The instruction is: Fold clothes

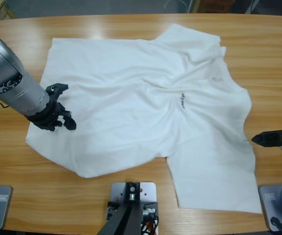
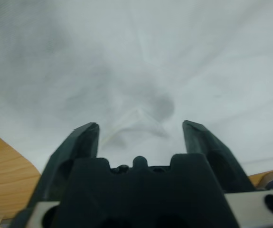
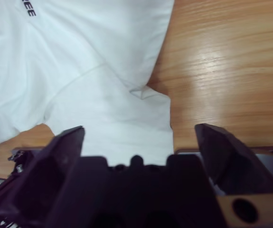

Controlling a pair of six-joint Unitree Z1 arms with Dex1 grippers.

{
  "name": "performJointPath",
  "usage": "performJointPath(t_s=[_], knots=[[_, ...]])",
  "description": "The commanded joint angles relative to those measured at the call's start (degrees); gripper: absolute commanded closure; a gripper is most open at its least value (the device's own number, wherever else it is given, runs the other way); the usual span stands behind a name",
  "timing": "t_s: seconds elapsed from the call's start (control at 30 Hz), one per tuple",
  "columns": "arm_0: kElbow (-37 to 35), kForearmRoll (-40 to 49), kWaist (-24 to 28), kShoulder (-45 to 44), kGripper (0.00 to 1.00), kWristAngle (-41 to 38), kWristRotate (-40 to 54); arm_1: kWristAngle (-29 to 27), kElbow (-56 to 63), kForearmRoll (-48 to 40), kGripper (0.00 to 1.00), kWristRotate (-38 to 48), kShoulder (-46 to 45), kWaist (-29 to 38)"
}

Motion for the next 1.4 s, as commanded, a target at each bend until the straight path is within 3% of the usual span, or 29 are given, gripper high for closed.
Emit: performJointPath(t_s=[0.03, 0.07, 0.1, 0.23, 0.27, 0.3, 0.33, 0.4, 0.5, 0.57, 0.6, 0.63, 0.67, 0.7, 0.73, 0.87, 0.93, 1.17, 1.2, 1.27, 1.33, 1.4], knots=[[1.0, -0.8, -0.5, 4.4, 0.649, 0.4, 0.8, 1.0, 2.2, -1.1, 0.136, -0.2, -0.3, 0.6], [1.0, -0.9, -0.5, 4.9, 0.539, 0.5, 1.0, 1.1, 2.2, -1.1, 0.136, -0.2, -0.4, 0.6], [0.9, -0.9, -0.5, 5.5, 0.492, 0.5, 1.3, 1.1, 2.2, -1.1, 0.136, -0.2, -0.4, 0.6], [1.0, -1.5, -0.5, 6.5, 0.507, 0.5, 1.8, 1.1, 2.2, -1.2, 0.138, -0.3, -0.3, 0.6], [0.9, -1.5, -0.5, 6.4, 0.603, 0.4, 2.0, 1.1, 2.2, -1.2, 0.139, -0.3, -0.3, 0.6], [0.9, -1.4, -0.5, 6.0, 0.799, 0.4, 2.3, 1.1, 2.2, -1.2, 0.142, -0.3, -0.3, 0.6], [1.1, -1.3, -0.5, 5.2, 0.92, 0.3, 2.7, 1.1, 2.2, -1.2, 0.142, -0.4, -0.3, 0.6], [1.1, -1.3, -0.5, 4.0, 1.0, -0.6, 3.5, 1.2, 2.2, -1.5, 0.179, -0.6, -0.3, 0.6], [1.2, -1.2, -0.9, 3.4, 1.0, -2.5, 4.5, 2.4, 2.2, -3.5, 0.195, -1.3, -1.6, 1.5], [1.3, -0.9, -1.3, 3.1, 1.0, -2.7, 4.8, 3.6, 2.6, -3.8, 0.316, -1.1, -1.5, 2.1], [1.5, -0.8, -1.8, 2.6, 1.0, -2.5, 5.5, 3.4, 2.6, -3.0, 0.324, -0.9, -1.7, 2.8], [1.7, -0.8, -2.2, 2.1, 1.0, -2.4, 5.9, 2.9, 2.6, -2.0, 0.402, -0.7, -2.4, 4.0], [1.8, -0.8, -2.6, 1.5, 1.0, -2.2, 6.1, 2.5, 2.6, -1.2, 0.559, -0.2, -3.4, 5.0], [2.0, -0.8, -2.8, 0.8, 1.0, -1.7, 6.2, 2.0, 2.4, -0.4, 0.65, 0.6, -4.5, 5.9], [2.1, -0.8, -2.8, 0.2, 1.0, -1.5, 6.2, 1.5, 2.3, 0.2, 0.662, 1.3, -5.1, 6.3], [2.5, -0.2, -2.8, -1.0, 1.0, 1.2, 6.0, 0.3, 2.2, -0.1, 0.618, 1.5, -4.8, 6.5], [2.5, 0.3, -2.8, -1.0, 1.0, 3.4, 5.8, 0.3, 2.3, -0.1, 0.506, 1.5, -4.6, 6.5], [2.3, 1.1, -3.0, -1.5, 1.0, 4.5, 5.9, 0.2, 2.3, 0.1, 0.504, 1.4, -5.0, 6.5], [2.1, 1.8, -3.5, -1.6, 1.0, 4.5, 6.0, 0.2, 2.2, 0.3, 0.56, 1.4, -5.1, 6.5], [2.0, 3.1, -4.5, -2.9, 1.0, 4.6, 5.9, 0.3, 2.2, 1.6, 0.976, 2.3, -6.5, 6.6], [2.4, 3.6, -5.7, -4.5, 1.0, 4.5, 5.6, 1.0, 2.1, 3.2, 1.0, 4.7, -8.0, 7.9], [2.7, 3.8, -6.9, -4.8, 1.0, 4.5, 5.0, 1.7, 1.9, 3.2, 1.0, 9.6, -6.2, 13.3]])
